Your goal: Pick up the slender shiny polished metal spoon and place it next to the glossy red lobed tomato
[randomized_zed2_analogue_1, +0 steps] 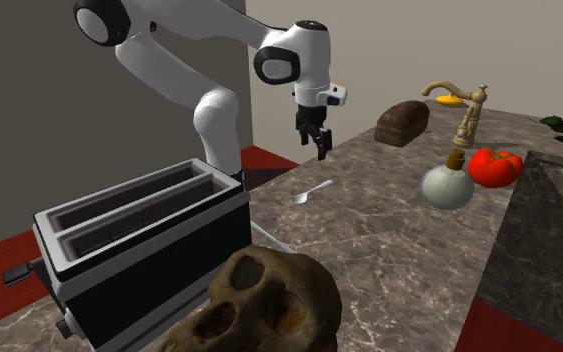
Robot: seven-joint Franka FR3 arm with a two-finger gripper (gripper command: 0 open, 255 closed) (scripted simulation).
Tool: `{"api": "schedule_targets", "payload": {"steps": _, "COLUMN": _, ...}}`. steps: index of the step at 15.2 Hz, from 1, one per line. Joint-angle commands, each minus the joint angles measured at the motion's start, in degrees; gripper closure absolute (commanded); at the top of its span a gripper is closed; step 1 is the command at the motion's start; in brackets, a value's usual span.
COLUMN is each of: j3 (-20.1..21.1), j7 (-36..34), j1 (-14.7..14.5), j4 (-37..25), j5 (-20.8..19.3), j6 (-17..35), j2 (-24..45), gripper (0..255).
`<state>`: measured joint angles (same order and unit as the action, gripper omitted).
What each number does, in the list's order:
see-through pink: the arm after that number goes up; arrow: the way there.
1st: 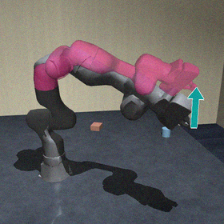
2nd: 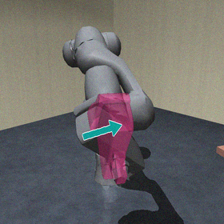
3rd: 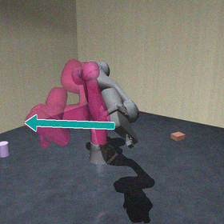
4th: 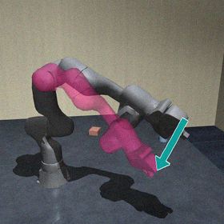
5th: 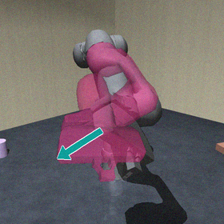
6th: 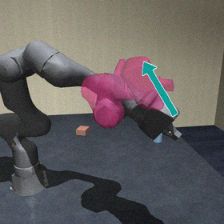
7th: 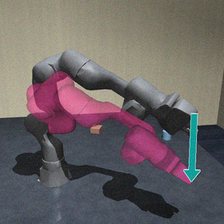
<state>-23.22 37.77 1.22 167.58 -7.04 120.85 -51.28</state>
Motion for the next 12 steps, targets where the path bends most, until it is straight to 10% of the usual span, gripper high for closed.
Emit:
{"api": "schedule_targets", "payload": {"steps": 1, "j3": -3.98, "j7": 5.04, "j1": 0.26, "j4": 1.79, "j5": -1.77, "j6": 5.2, "j2": 2.93, "gripper": 0}}
{"api": "schedule_targets", "payload": {"steps": 5, "j3": -12.3, "j7": 14.59, "j1": -1.78, "j4": 3.4, "j5": -3.44, "j6": 15.99, "j2": 11.59, "gripper": 0}}
{"api": "schedule_targets", "payload": {"steps": 12, "j3": -15.42, "j7": 16.01, "j1": -5.79, "j4": 5.29, "j5": -1.84, "j6": 25.37, "j2": 18.84, "gripper": 0}}
